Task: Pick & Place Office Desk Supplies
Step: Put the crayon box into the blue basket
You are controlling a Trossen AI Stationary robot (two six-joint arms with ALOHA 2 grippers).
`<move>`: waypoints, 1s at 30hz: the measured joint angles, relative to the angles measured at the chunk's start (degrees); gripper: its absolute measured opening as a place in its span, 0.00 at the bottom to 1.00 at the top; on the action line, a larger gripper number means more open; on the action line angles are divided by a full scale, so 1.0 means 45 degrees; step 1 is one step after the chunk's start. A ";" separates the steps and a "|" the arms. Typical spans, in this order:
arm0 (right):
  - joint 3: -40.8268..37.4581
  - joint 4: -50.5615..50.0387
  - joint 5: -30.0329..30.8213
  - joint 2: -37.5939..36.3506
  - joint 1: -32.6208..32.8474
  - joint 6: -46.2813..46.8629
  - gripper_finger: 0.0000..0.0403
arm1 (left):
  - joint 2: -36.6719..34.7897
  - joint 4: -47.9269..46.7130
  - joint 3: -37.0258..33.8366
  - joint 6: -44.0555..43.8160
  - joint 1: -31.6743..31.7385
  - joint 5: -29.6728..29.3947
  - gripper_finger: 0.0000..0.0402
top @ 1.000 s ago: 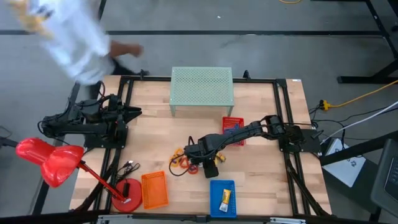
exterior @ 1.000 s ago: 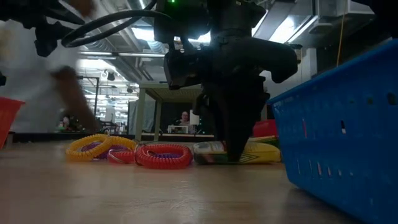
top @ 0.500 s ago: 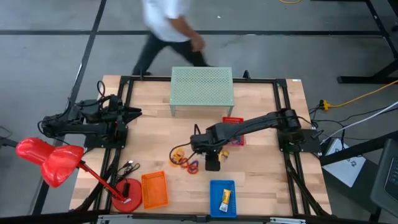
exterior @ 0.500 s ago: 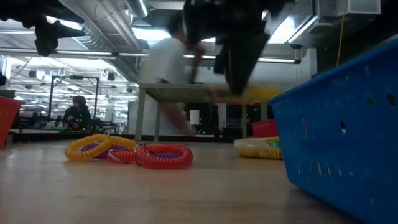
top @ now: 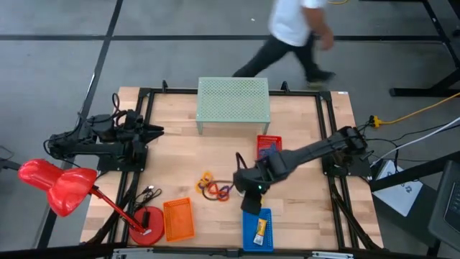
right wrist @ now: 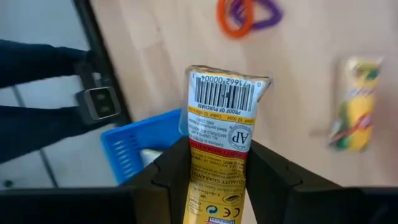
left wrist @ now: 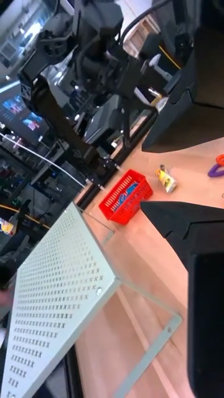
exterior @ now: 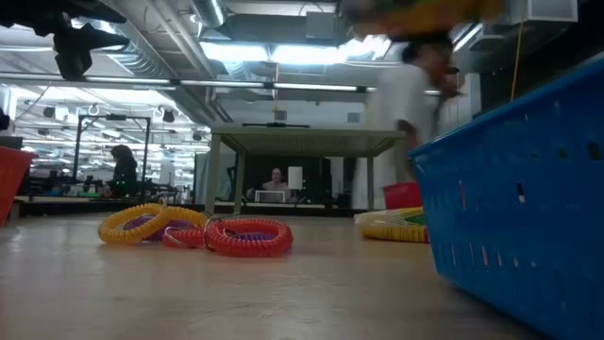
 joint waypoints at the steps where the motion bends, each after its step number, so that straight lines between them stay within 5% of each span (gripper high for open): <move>1: 0.0000 0.0045 0.0018 -0.0063 0.0257 0.0546 0.33 | 0.0000 0.0059 0.0000 0.0000 0.0000 0.0038 0.33; 11: 0.0019 0.1164 0.0791 0.0662 0.2376 0.5322 0.33 | 0.0000 0.0211 0.0000 -0.0053 0.0000 0.0845 0.33; 22: 0.0019 0.1491 0.0793 0.2238 0.2934 0.7953 0.34 | 0.0000 0.0420 0.0000 -0.0092 0.0000 0.1862 0.33; 30: 0.0015 0.2004 0.0498 0.2388 0.3126 0.9783 0.45 | 0.0000 0.0420 0.0000 0.0102 0.0000 0.1945 0.33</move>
